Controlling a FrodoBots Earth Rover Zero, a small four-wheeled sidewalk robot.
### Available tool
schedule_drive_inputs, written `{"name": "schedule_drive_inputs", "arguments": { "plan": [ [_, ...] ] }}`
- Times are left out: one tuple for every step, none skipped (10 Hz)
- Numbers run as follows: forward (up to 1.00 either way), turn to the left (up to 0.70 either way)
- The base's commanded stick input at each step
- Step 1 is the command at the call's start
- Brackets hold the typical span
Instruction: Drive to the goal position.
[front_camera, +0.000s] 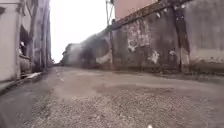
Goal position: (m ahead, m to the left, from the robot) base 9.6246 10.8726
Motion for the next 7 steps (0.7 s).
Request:
{"name": "schedule_drive_inputs", "arguments": {
  "plan": [
    [0.5,-0.03],
    [0.5,0.0],
    [0.5,0.0],
    [0.5,0.0],
    [0.5,0.0],
    [0.5,0.0],
    [0.5,0.0]
  ]
}}
